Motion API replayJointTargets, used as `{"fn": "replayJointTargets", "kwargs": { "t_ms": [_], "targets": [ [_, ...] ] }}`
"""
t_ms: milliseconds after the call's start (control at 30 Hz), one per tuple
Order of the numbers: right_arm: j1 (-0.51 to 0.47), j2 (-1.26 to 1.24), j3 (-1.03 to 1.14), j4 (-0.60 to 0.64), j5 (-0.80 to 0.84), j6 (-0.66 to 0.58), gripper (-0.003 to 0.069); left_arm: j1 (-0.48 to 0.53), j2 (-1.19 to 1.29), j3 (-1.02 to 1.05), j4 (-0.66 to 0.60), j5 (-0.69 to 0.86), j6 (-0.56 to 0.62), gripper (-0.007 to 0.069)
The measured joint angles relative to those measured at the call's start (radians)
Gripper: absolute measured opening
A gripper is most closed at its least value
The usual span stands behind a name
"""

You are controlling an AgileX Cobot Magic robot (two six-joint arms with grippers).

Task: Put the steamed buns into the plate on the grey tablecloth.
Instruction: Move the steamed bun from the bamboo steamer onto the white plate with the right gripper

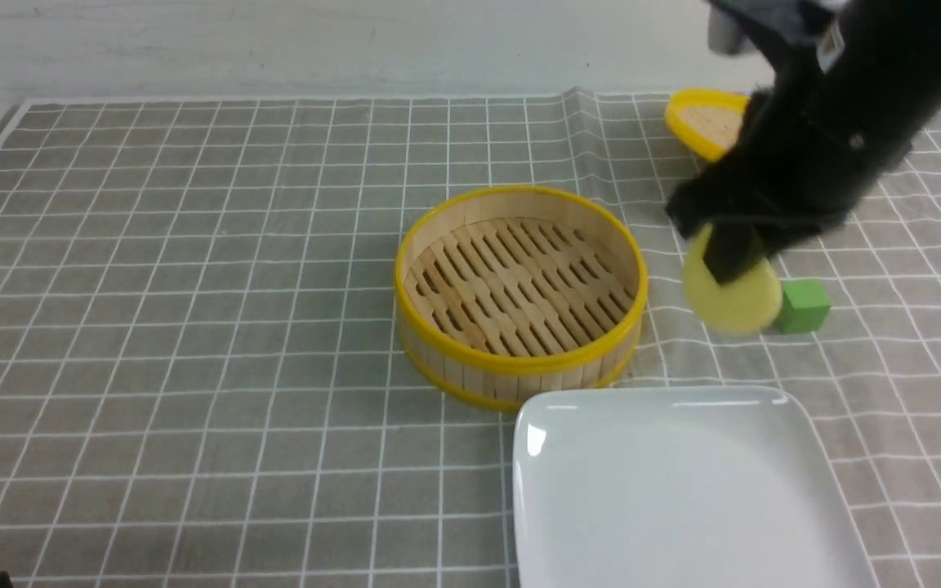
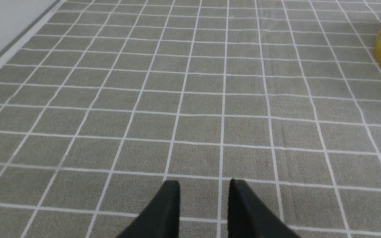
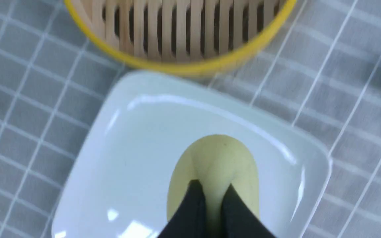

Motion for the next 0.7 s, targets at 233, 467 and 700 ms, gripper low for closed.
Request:
{"fn": "replayJointTargets", "kwargs": {
  "t_ms": [233, 467, 700],
  "targets": [
    [0.001, 0.010, 0.371, 0.148, -0.310, 0.002, 0.0025, 0.000, 0.000, 0.000, 0.000, 0.001, 0.000, 0.0241],
    [0.001, 0.103, 0.451, 0.151, -0.452, -0.002, 0.0150, 0.000, 0.000, 0.000, 0.000, 0.001, 0.000, 0.0241],
    [0.001, 0.117, 0.440, 0.136, -0.499, -0.004, 0.0414, 0.000, 0.000, 0.000, 0.000, 0.001, 0.000, 0.0241]
  ]
}}
